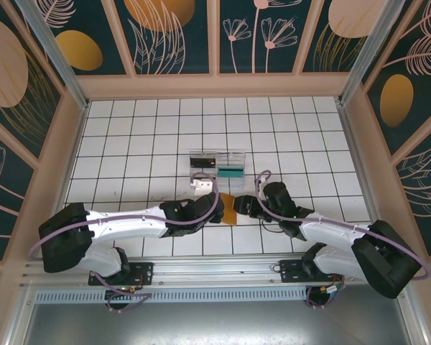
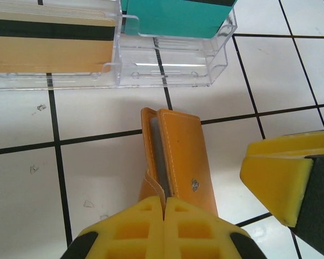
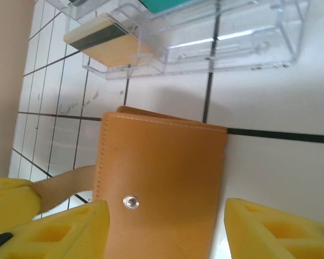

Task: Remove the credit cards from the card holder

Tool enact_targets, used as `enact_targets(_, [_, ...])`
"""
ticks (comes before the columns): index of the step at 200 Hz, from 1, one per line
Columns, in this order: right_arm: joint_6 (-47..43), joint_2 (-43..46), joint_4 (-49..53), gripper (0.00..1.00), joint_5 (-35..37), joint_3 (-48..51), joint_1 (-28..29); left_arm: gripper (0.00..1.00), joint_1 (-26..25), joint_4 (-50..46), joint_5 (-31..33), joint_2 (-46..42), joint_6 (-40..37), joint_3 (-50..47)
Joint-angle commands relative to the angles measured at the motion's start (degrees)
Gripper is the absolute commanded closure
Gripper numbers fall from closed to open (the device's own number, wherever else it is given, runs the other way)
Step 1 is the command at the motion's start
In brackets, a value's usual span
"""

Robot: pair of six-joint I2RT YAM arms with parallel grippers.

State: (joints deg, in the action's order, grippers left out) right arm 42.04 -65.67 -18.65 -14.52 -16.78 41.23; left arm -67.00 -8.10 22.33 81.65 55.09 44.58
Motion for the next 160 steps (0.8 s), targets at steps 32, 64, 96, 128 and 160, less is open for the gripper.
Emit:
enact_targets(32, [-1.89,-1.4,4.67,0.42,4.14,-5.11,4.71,1.0,0.21,2.94,-2.55,-2.16,-1.57,0.12])
enact_targets(64, [-2.45,-2.66,6.34,0.41,5.99,-6.49,6.13,1.0,0.05,3.18,-2.91,-2.41,-1.75,1.08])
enact_targets(96, [-2.4,-2.79,6.49,0.41,6.26,-6.72,6.4,1.0,-0.14,2.86,-2.99,-2.22,-2.09,2.11])
enact_targets(128, [-2.71,-2.8,6.85,0.34,6.35,-6.72,6.65,1.0,-0.47,3.0,-3.26,-1.85,-2.3,3.01])
enact_targets(160, [-2.73,-2.29,6.96,0.34,6.53,-6.83,6.82,1.0,-0.76,2.51,-2.92,-1.03,-2.88,4.41])
